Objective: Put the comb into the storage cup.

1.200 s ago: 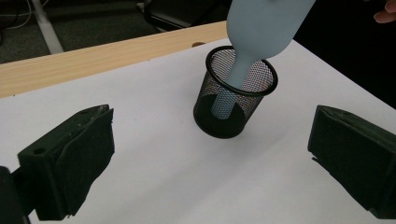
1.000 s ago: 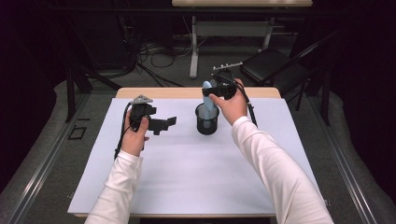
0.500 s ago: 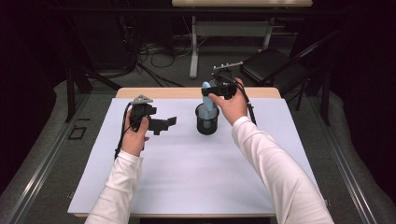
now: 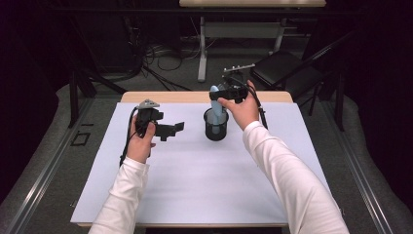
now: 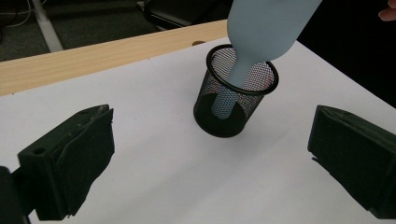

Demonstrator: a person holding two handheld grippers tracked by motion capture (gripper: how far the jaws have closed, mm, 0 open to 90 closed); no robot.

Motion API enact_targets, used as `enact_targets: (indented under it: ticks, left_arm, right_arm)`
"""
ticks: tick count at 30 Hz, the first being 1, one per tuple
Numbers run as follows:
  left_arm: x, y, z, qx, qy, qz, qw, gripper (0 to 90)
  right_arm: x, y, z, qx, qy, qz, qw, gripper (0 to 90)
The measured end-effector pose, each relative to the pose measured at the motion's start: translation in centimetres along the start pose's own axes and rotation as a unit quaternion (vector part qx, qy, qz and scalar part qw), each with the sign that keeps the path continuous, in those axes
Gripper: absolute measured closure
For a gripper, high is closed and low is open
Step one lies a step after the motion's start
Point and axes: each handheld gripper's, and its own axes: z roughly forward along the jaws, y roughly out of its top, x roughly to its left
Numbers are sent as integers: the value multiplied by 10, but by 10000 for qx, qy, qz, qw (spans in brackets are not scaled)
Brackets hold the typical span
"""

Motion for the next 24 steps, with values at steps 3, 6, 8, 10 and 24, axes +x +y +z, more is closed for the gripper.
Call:
enact_targets:
  ticks: [3,6,8,10,24]
  left_arm:
    - [0,0,0,-2,2,-3,10000,7]
    - [0,0,0,-2,-1,-4,10000,7]
    - [0,0,1,1,-5,-7,10000,7]
    - [0,0,1,10,-9,-13,10000,7]
    - [0,0,1,0,-12,-21,10000,7]
  right_arm:
    - [0,0,0,-10,-102,10,9999,152]
    - [-1,-1,1,-7,-158,-19,9999,148]
    - [-1,0,1,-16,-147,18,9999,148]
    - [-1,0,0,-30,-141,45,9999,147]
    - [0,1,-4,-174,-103,117,9997,144]
